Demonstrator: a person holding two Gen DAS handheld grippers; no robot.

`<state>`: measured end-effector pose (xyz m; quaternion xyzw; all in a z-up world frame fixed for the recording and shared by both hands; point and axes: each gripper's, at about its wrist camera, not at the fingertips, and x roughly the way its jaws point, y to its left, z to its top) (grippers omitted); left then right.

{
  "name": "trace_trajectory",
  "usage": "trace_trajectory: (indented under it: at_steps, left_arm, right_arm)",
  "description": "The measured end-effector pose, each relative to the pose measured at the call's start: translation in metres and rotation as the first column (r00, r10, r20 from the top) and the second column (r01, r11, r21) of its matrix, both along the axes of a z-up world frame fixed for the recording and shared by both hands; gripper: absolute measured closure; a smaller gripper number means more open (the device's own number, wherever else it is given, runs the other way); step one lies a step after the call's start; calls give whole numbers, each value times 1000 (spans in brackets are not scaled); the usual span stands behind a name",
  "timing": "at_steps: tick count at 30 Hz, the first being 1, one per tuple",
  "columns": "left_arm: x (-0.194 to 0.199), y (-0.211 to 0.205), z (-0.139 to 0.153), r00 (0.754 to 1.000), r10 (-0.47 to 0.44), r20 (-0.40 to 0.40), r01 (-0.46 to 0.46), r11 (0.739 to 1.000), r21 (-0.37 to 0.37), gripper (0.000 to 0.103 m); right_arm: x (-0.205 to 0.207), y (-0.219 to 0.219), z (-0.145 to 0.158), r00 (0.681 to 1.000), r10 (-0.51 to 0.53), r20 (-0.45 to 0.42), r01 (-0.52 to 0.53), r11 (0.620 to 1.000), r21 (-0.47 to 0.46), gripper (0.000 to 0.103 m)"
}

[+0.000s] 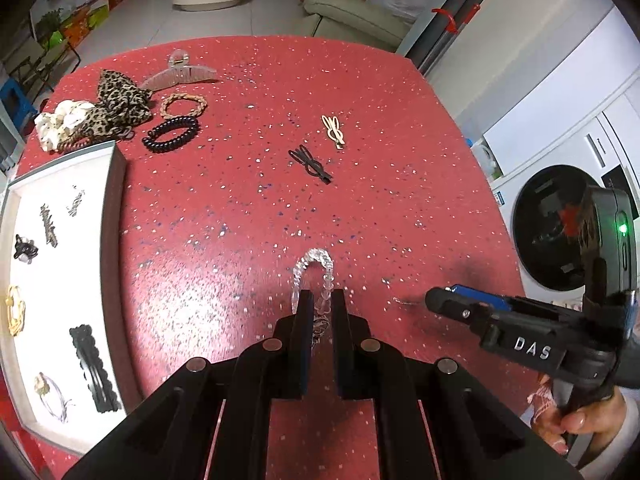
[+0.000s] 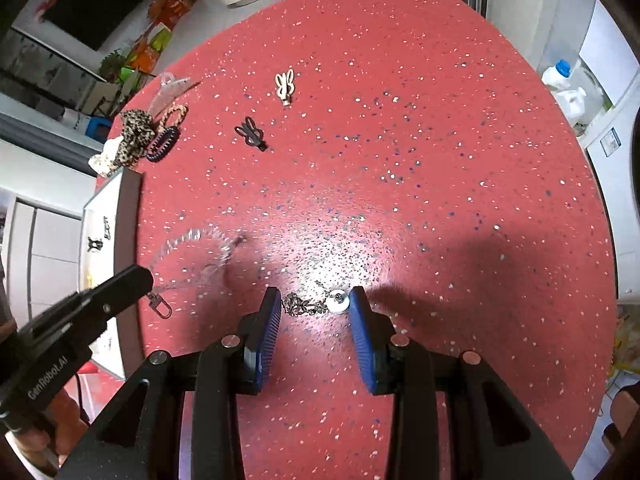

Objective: Organize jewelry
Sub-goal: 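Carry the crystal bracelet and silver chain with both tools over the tray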

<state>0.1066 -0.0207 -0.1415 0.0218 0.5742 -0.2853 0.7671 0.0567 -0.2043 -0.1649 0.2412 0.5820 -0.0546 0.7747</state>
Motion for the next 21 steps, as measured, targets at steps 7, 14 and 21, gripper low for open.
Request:
trace_trajectory:
  at_steps: [7,14,21]
  left_arm:
    - [-11,17,21,1000,12,-2,-12,1000,-3,93]
    - [-15,43,44,999,46,12,-46,999,-15,93]
    - [-20,78,64,995,98,25,-97,995,-30,93]
  right_arm:
    - [-1,8,23,1000,8,5,-8,1000,19,65]
    - [1,23,45,1000,31,5,-31,999,16,65]
    - [4,44,64,998,65,12,-65,998,15,65]
